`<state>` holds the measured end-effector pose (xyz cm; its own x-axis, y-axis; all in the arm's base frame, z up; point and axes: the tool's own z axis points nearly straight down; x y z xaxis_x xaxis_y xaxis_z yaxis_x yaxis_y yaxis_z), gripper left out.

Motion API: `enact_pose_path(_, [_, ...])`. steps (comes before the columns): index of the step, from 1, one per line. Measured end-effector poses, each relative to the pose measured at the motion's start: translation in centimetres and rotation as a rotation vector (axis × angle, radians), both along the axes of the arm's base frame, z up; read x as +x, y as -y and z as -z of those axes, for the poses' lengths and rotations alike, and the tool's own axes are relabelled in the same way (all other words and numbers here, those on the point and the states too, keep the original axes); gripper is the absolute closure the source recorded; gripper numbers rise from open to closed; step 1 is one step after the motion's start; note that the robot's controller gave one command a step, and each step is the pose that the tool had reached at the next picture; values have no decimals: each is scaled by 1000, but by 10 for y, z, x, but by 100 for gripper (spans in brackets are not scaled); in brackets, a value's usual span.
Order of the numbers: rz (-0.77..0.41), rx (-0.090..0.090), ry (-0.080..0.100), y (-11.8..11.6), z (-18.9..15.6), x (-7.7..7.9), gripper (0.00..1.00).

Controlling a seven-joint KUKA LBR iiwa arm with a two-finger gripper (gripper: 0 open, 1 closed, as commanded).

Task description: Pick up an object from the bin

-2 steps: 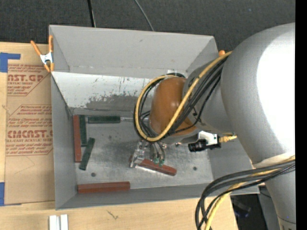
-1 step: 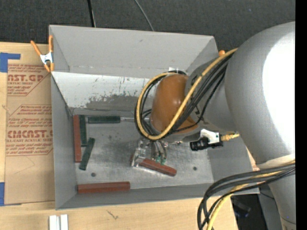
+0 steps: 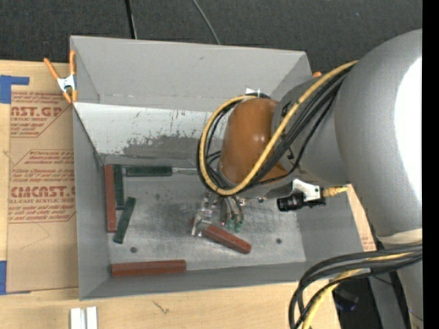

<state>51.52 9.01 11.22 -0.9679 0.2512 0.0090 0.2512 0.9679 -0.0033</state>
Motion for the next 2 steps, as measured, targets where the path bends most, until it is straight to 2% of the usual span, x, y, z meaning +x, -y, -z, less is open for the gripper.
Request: enact_pose_path(2, [0,2,11,-1,-41,2,100])
